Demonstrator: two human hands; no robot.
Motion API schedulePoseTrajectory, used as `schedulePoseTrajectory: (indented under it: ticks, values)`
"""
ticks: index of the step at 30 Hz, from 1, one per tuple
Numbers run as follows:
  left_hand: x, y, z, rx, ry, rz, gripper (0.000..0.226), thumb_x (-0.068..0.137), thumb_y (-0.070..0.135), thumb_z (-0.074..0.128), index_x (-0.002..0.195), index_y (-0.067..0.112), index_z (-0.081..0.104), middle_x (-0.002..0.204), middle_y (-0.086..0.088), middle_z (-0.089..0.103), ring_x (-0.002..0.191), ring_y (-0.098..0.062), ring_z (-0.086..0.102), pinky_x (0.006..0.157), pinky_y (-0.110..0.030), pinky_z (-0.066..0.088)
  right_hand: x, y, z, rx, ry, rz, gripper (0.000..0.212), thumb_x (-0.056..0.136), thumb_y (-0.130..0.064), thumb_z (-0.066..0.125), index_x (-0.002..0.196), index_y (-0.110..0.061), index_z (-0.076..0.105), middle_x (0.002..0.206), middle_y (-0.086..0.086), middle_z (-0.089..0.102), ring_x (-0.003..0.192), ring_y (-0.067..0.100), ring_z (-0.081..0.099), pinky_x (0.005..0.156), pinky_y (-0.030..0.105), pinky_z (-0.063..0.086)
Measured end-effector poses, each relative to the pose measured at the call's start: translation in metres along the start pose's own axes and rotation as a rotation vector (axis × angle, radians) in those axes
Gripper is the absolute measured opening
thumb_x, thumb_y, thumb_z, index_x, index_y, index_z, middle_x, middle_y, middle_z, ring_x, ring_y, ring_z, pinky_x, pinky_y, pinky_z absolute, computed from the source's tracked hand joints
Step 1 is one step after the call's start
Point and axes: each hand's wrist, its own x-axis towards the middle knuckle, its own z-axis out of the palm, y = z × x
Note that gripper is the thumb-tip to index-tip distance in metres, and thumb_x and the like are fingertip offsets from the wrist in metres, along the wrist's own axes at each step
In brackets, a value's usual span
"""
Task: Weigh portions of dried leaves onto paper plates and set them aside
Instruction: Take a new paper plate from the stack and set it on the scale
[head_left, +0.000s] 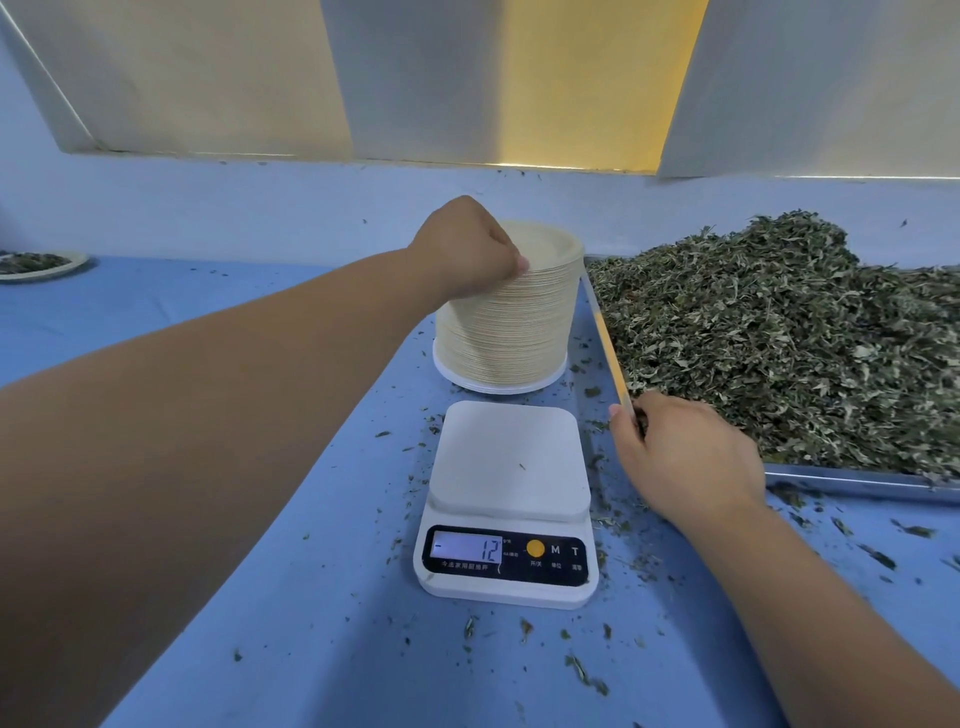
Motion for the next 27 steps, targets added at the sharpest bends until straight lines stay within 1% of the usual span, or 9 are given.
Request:
schedulePoseTrajectory:
  ticks: [6, 9, 12, 15, 18, 20, 22, 24, 27]
  values:
    - [0.005, 0.004, -0.004, 0.058, 0.091, 0.095, 0.02, 0.092, 0.033, 0.069, 0.098, 0.016, 0.079, 0.1, 0.002, 0.074, 0.089, -0.011, 0.062, 0.08, -0.027, 0.048, 0.0, 0.0, -0.001, 0.012, -0.021, 0.014, 0.042, 0.098, -0.055, 0.031, 0.079, -0.024, 0.051, 0.067, -0.007, 0.051, 0.064, 0.019, 0.05, 0.051, 0.028, 0.035]
    - [0.002, 0.003, -0.003, 0.247, 0.158, 0.215, 0.028, 0.1, 0.034, 0.055, 0.101, 0.012, 0.072, 0.098, -0.002, 0.07, 0.089, -0.019, 0.061, 0.076, -0.03, 0.047, 0.0, 0.0, -0.001, 0.012, -0.029, 0.014, 0.042, 0.098, -0.055, 0.031, 0.079, -0.024, 0.051, 0.067, -0.008, 0.051, 0.064, 0.018, 0.05, 0.05, 0.027, 0.034]
    - [-0.011, 0.0, 0.002, 0.265, 0.234, 0.297, 0.03, 0.104, 0.032, 0.046, 0.103, 0.009, 0.065, 0.103, -0.004, 0.064, 0.092, -0.02, 0.056, 0.075, -0.029, 0.038, 0.001, 0.0, -0.002, 0.01, -0.042, 0.018, 0.042, 0.098, -0.054, 0.03, 0.082, -0.024, 0.054, 0.068, -0.008, 0.051, 0.07, 0.019, 0.051, 0.05, 0.027, 0.033]
    - [-0.036, -0.005, 0.006, 0.121, 0.327, 0.355, 0.025, 0.101, 0.031, 0.05, 0.097, 0.013, 0.065, 0.098, 0.002, 0.063, 0.09, -0.012, 0.054, 0.074, -0.023, 0.036, 0.0, -0.001, -0.005, 0.012, -0.029, 0.016, 0.044, 0.099, -0.052, 0.031, 0.087, -0.021, 0.06, 0.074, -0.005, 0.054, 0.086, 0.024, 0.053, 0.06, 0.033, 0.041]
    - [-0.076, -0.015, 0.007, -0.217, 0.4, 0.36, 0.017, 0.09, 0.023, 0.053, 0.078, 0.013, 0.058, 0.071, 0.014, 0.054, 0.07, -0.004, 0.048, 0.064, -0.018, 0.036, 0.0, -0.003, -0.008, 0.011, -0.036, 0.024, 0.044, 0.101, -0.049, 0.034, 0.1, -0.019, 0.066, 0.092, 0.0, 0.065, 0.097, 0.026, 0.054, 0.072, 0.038, 0.047]
    - [-0.104, -0.022, 0.008, -0.397, 0.431, 0.357, 0.021, 0.086, 0.015, 0.049, 0.066, 0.011, 0.044, 0.058, 0.012, 0.037, 0.059, -0.008, 0.035, 0.055, -0.021, 0.029, -0.001, -0.002, -0.007, 0.029, -0.028, 0.021, 0.042, 0.101, -0.047, 0.036, 0.1, -0.018, 0.066, 0.096, 0.002, 0.065, 0.097, 0.027, 0.055, 0.072, 0.038, 0.046]
    - [-0.126, -0.029, 0.01, -0.531, 0.435, 0.329, 0.021, 0.081, 0.009, 0.044, 0.062, 0.008, 0.035, 0.057, 0.004, 0.027, 0.057, -0.011, 0.026, 0.052, -0.023, 0.022, -0.001, -0.001, -0.007, 0.056, -0.012, 0.014, 0.04, 0.1, -0.047, 0.037, 0.09, -0.018, 0.061, 0.089, 0.001, 0.061, 0.093, 0.029, 0.055, 0.067, 0.036, 0.042]
    - [-0.143, -0.038, 0.015, -0.616, 0.39, 0.289, 0.015, 0.075, 0.005, 0.042, 0.062, 0.001, 0.035, 0.059, -0.007, 0.026, 0.058, -0.012, 0.025, 0.051, -0.02, 0.021, -0.001, 0.0, -0.008, 0.071, -0.019, 0.011, 0.038, 0.1, -0.047, 0.036, 0.082, -0.018, 0.054, 0.084, 0.001, 0.057, 0.09, 0.029, 0.054, 0.066, 0.036, 0.04]
    - [-0.159, -0.055, 0.026, -0.548, 0.317, 0.226, 0.012, 0.073, 0.009, 0.042, 0.063, 0.003, 0.039, 0.058, -0.001, 0.03, 0.058, -0.011, 0.027, 0.051, -0.022, 0.023, 0.003, 0.0, -0.009, -0.011, -0.049, 0.012, 0.039, 0.101, -0.048, 0.036, 0.091, -0.018, 0.058, 0.091, 0.005, 0.062, 0.091, 0.031, 0.054, 0.07, 0.039, 0.04]
